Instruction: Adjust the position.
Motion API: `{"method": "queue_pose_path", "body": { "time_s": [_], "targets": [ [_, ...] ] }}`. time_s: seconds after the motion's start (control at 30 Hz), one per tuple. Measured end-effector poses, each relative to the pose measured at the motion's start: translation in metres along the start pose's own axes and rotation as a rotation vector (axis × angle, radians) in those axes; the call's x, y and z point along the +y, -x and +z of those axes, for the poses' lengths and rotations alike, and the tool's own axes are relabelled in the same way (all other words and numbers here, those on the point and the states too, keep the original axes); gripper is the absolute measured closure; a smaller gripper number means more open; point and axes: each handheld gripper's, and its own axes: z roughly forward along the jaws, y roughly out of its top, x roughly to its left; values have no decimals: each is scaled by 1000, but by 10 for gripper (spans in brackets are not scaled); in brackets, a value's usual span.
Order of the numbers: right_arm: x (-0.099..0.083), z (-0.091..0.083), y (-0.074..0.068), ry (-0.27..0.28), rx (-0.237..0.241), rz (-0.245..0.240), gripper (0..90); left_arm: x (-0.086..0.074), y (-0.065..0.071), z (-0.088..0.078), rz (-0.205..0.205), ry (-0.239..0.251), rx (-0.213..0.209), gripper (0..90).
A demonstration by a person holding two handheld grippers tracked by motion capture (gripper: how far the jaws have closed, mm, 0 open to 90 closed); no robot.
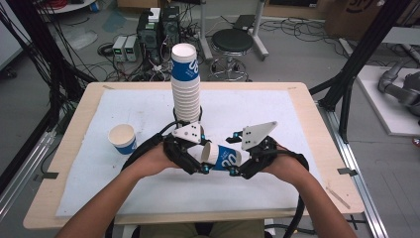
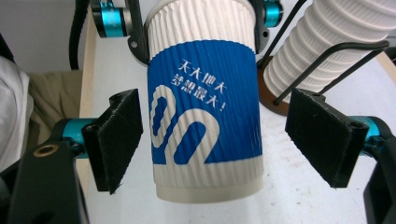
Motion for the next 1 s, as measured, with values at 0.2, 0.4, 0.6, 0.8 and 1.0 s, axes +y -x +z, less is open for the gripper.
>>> {"method": "queue_pose_path", "body": {
  "time_s": [0.2, 0.4, 0.6, 0.8, 1.0],
  "targets": [
    [5, 7, 0, -55, 9, -24, 193, 2, -1, 2, -6, -22, -4, 258],
    [11, 15, -1, -104, 21, -46, 193, 4, 0, 4, -12, -47, -5, 258],
    [15, 25, -3, -167, 14, -79, 195, 3, 0, 7, -23, -78, -4, 257],
    [18, 31, -5, -220, 11, -94, 199, 2, -1, 10, -31, -112, 4, 257],
    [20, 36, -6, -256, 21, -113, 265, 2, 0, 13, -32, -126, 5, 258]
  ]
}}
